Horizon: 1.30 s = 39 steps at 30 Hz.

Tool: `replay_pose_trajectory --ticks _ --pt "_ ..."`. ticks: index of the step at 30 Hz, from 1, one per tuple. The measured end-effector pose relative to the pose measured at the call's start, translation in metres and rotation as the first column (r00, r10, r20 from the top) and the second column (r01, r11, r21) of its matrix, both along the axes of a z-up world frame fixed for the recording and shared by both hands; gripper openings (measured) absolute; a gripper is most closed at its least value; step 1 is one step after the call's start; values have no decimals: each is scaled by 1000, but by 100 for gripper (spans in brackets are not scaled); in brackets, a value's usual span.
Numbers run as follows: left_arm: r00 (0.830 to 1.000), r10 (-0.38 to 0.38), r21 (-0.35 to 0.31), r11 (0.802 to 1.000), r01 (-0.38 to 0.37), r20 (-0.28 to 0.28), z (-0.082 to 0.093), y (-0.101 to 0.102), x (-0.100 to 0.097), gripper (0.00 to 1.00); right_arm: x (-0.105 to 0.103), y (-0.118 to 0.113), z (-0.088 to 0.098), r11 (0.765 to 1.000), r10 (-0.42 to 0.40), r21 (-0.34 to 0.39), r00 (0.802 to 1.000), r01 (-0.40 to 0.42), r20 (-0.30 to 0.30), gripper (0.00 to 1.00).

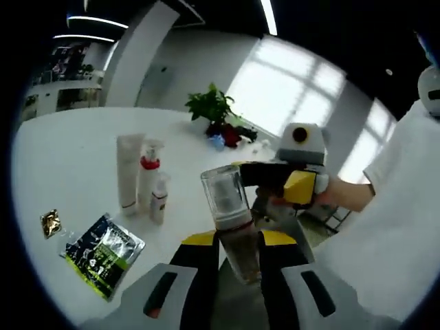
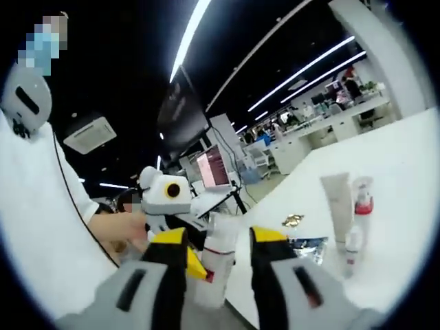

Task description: Arrange the skincare products in the storage area until every visible bottle or jar stands upright without overlapping.

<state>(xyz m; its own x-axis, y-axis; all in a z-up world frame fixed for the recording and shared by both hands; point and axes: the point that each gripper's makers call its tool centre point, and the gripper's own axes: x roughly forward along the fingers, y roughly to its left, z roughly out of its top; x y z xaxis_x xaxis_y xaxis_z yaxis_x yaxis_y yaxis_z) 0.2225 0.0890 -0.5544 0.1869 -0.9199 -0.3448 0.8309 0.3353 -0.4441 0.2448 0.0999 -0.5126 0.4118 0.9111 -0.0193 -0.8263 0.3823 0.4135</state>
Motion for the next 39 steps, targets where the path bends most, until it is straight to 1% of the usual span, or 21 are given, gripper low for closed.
replay_pose_trajectory --ticks 3,7,10,14,19,25,30,37,39 --pt "999 -40 21 999 40 21 0 -7 -7 19 -3 4 -1 1000 16 -4 1000 -16 -2 37" --pt "997 -72 41 997 70 33 -1 -14 -14 19 -7 7 0 999 30 -11 1000 -30 2 36" --pt "996 -86 41 996 85 30 -2 -16 -18 19 -8 3 -3 999 23 -24 1000 -23 -1 33" --pt "993 -111 40 993 110 35 -1 -21 -26 19 -13 -5 -5 1000 5 -19 1000 -5 -11 26" --pt "990 -138 46 990 136 43 -1 -24 -34 19 -20 -9 -5 1000 9 -4 1000 -10 -22 25" --pt "987 -151 51 988 148 54 0 -24 -36 19 -22 -7 -3 1000 10 2 1000 -10 -16 24" --pt "985 -152 46 988 149 78 6 -25 -34 19 -22 -6 5 1000 7 11 1000 -7 -1 22" --pt "983 -148 55 988 143 107 9 -26 -29 19 -20 -5 9 999 -1 -33 999 3 46 22" --pt "982 -148 57 988 142 115 9 -26 -29 22 -18 -6 9 999 -9 -52 998 13 67 22"
